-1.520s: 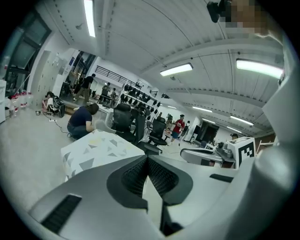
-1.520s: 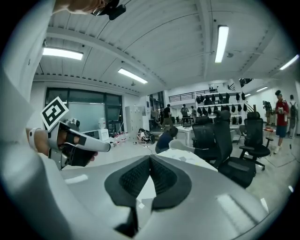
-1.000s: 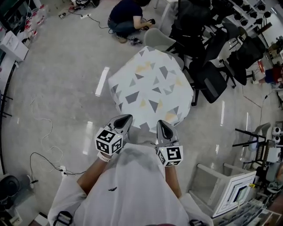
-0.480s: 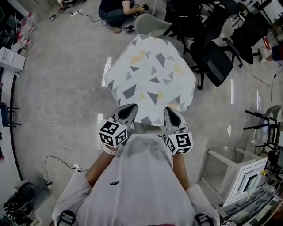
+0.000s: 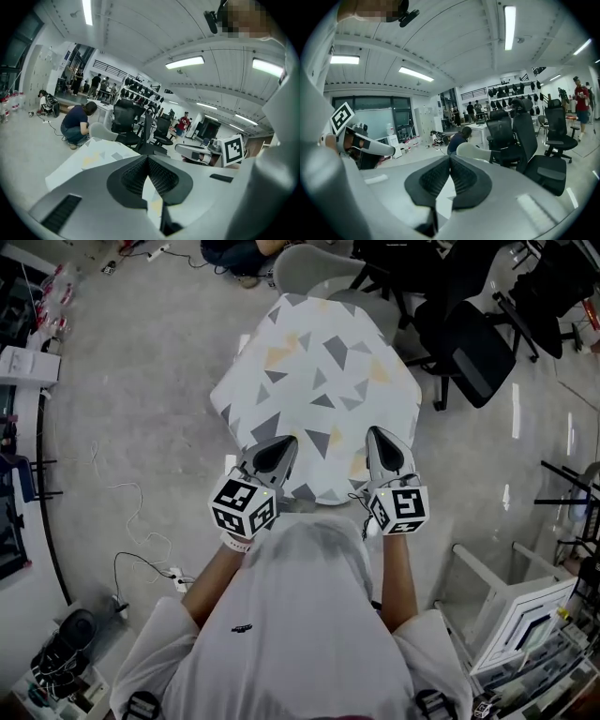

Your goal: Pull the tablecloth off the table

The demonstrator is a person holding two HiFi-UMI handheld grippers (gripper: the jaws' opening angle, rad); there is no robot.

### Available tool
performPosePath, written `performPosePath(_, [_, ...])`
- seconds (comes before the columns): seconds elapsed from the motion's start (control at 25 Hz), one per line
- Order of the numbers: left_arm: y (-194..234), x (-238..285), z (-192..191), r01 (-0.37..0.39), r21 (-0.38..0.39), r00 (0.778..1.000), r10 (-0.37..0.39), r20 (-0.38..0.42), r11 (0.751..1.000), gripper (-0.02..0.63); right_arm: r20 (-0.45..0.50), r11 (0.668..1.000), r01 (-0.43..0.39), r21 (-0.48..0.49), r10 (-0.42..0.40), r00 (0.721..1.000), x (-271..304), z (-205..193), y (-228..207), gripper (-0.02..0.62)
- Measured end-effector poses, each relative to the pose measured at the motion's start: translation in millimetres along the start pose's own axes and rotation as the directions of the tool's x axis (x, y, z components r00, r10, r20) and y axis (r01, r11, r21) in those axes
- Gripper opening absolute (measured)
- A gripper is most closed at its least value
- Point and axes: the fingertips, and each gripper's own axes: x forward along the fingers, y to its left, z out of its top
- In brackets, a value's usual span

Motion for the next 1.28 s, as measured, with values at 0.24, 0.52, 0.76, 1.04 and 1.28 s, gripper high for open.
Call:
performPosePath(0.24, [3, 63, 13, -0.013, 0.004, 0.999, 0.013, -0.037, 1.0, 0.006, -0.017, 1.0, -0.031, 0.006, 0.031, 0.999, 49, -3, -58, 0.04])
performPosePath(0.52, [20, 130, 10, -0.035, -0.017, 0.995, 0.034, -0.096, 0.999, 0.006, -0.108, 0.998, -0.059, -0.012, 0.057, 0.992, 110, -35, -116, 0.127])
performPosePath(0.76, [44, 177, 2, -0.077, -0.046, 0.989, 0.071, -0.128, 0.996, 0.006, -0.201, 0.995, -0.091, -0.034, 0.082, 0.976, 166, -74, -166, 0.174])
performPosePath(1.04, [74, 215, -10, -0.117, -0.093, 0.983, 0.103, -0.15, 0.989, 0.006, -0.295, 0.992, -0.123, 0.008, 0.12, 0.948, 230, -109, -214, 0.243])
performPosePath(1.28, [88, 238, -19, -0.135, -0.103, 0.979, 0.117, -0.165, 0.986, 0.006, -0.424, 0.99, -0.143, 0.0, 0.13, 0.896, 273, -144, -254, 0.305])
